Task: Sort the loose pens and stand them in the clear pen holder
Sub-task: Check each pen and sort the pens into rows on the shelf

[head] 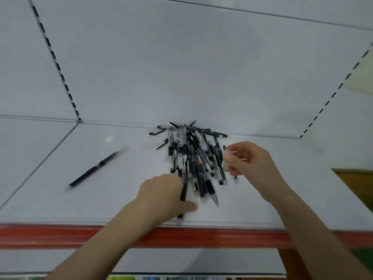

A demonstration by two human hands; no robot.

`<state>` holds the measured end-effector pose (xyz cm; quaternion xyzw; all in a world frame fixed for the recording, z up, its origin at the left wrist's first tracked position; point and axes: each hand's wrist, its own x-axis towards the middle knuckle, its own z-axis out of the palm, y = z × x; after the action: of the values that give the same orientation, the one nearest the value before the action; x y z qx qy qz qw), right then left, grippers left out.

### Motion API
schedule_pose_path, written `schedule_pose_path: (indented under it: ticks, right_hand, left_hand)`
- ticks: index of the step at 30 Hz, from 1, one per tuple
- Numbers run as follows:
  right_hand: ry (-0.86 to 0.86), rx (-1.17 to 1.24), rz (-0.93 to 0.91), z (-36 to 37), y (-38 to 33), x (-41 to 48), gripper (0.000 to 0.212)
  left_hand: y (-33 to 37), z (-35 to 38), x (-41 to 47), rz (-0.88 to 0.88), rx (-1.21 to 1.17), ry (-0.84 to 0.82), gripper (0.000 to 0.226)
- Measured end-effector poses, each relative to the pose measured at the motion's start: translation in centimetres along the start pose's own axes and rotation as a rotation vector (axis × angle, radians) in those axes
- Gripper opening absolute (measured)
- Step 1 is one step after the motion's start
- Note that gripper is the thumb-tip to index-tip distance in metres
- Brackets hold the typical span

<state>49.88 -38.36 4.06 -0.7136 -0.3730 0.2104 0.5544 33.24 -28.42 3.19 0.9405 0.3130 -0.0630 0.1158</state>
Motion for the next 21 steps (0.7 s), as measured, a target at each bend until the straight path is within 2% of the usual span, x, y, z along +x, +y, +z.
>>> schedule_pose_path:
  ticks: [2, 5, 11, 15, 21]
  right_hand:
    - [0.003, 0.084, 0.024, 0.2, -0.3, -0.1, 0.006]
    - [-0.013, 0.235, 0.053, 0.6, -0.9, 0.0, 0.008]
    - [-0.037, 0.565, 0.101, 2.0, -2.7, 0.8, 0.013]
    - [-0.053, 0.655, 0.091, 3.1, -3.9, 0.9, 0.012]
    - [-0.084, 0.62, 0.028, 3.9, -5.2, 0.3, 0.028]
  left_hand:
    - [-0.9, -0.6, -0.5, -0.003, -0.062, -0.003, 0.033]
    - [-2.5, -0.9, -1.4, -0.026, -0.18, 0.117, 0.019]
    - [-3.7, -1.7, -4.3, -0.008, -0.558, 0.318, 0.015]
    - [-2.8, -2.2, -5.6, 0.104, -0.684, 0.459, 0.01]
    - [-2.1, -2.4, -5.9, 0.154, -0.702, 0.509, 0.007]
